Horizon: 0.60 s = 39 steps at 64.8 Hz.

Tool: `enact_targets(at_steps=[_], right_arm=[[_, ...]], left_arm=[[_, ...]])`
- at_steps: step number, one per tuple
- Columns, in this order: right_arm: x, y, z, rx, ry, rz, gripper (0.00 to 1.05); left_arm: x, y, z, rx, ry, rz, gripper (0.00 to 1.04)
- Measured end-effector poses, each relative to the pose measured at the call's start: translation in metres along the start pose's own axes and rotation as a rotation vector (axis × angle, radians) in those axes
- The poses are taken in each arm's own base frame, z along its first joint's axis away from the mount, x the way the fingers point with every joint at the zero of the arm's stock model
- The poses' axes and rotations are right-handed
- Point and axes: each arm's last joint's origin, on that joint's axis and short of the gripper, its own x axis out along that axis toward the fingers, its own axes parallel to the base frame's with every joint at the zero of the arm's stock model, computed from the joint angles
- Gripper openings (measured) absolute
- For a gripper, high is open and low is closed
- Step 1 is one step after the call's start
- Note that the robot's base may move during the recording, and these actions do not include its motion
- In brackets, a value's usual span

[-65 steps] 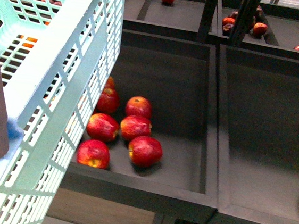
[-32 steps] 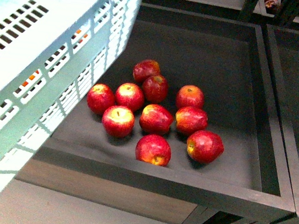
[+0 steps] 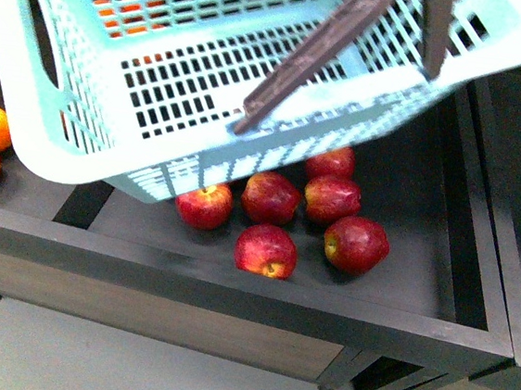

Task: Pick mango and avocado into basket

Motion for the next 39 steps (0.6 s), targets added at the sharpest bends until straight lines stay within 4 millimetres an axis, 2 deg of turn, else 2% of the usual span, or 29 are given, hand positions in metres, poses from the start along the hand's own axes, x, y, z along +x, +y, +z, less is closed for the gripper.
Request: enact_targets(at_steps=[8,20,26,39], right_arm=[[0.0,0.0,0.0,0.0,0.0,0.0,0.96],[0.0,0.0,0.0,0.0,0.0,0.0,0.96],[0.0,0.0,0.0,0.0,0.0,0.0,0.96],[0.0,0.0,0.0,0.0,0.0,0.0,0.96]], left_arm=[[0.014,-0.023,-0.026,0.07,0.127,-0.045,0.16],[0.016,-0.051,-0.053,0.169,0.182,-0.089,0.16],[0.019,-0.053,-0.06,0.194,0.2,-0.083,0.16],[0.02,-0.052,-0.061,0.196,0.204,-0.077,0.16]])
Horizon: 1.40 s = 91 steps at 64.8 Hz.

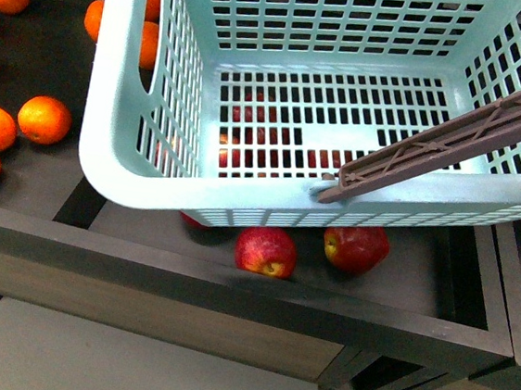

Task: Pick mango and avocado into basket

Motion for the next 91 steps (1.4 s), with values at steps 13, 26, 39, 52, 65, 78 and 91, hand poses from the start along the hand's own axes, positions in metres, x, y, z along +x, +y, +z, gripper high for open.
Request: enact_targets(at_steps=[13,26,39,52,65,78,91], right_arm=[[0.016,-0.015,0.01,0.197,0.383,-0.316,0.96],[0.057,-0.071,0.052,0.257,0.25,-0.381,0.96],[0.116,-0.161,0.053,0.114,0.242,-0.515,0.96],[0.176,-0.228,-0.018,0.002,0.51,-0.485,0.96],[0.216,-0.271,-0.08,-0.052,0.723,-0.428,0.96],[0.236,-0.306,-0.114,-0.064,0.83,-0.412,0.96],[0.248,-0.334,-0.137,-0.034,0.886,-0.409,0.96]], left_arm=[[0.0,0.0,0.0,0.005,0.002,0.0,0.16],[0.002,0.001,0.0,0.004,0.002,0.006,0.16],[0.002,0.001,0.0,0.005,0.002,0.006,0.16],[0.002,0.002,0.0,0.004,0.002,0.006,0.16],[0.002,0.001,0.0,0.005,0.004,0.005,0.16],[0.002,0.002,0.0,0.006,0.002,0.007,0.16],[0.002,0.001,0.0,0.006,0.004,0.005,0.16]])
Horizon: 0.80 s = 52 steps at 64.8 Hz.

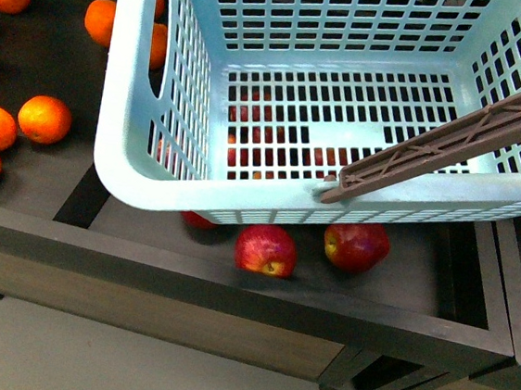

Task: Pick mango and avocado into basket

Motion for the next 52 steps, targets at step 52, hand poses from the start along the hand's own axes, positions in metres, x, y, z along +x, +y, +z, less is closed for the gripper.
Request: enact_targets(at_steps=[52], right_arm=[[0.045,-0.036,-0.049,-0.023,0.158,0.048,0.96]], left_arm=[[0.0,0.0,0.0,0.0,-0.001,0.001,0.16]])
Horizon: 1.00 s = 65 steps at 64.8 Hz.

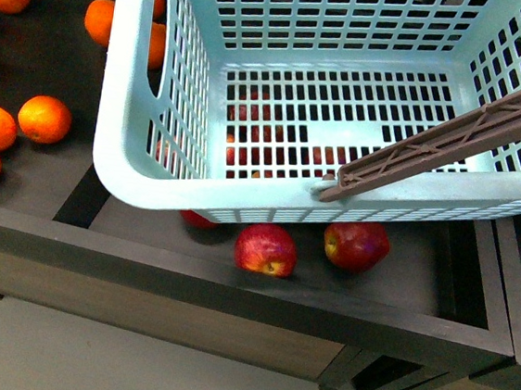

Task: Pick mango and avocado into basket

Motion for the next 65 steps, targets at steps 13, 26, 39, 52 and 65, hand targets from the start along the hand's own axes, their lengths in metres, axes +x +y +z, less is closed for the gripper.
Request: enact_targets(at_steps=[13,26,39,52,65], right_arm=[[0.004,0.008,0.001,-0.025,0.011,0.016,0.96],[0.013,0.017,0.005,-0.043,0.022,0.03,0.96],[0.024,0.023,0.004,-0.051,0.049,0.041,0.96],[0.031,0.024,0.007,-0.052,0.059,0.042,0.96],[0.04,0.026,0.007,-0.045,0.073,0.041,0.96]], left_arm=[[0.0,0.0,0.0,0.0,0.0,0.0,0.16],[0.0,0.0,0.0,0.0,0.0,0.0,0.16],[0.0,0.0,0.0,0.0,0.0,0.0,0.16],[0.0,0.0,0.0,0.0,0.0,-0.001,0.16],[0.0,0.0,0.0,0.0,0.0,0.0,0.16]])
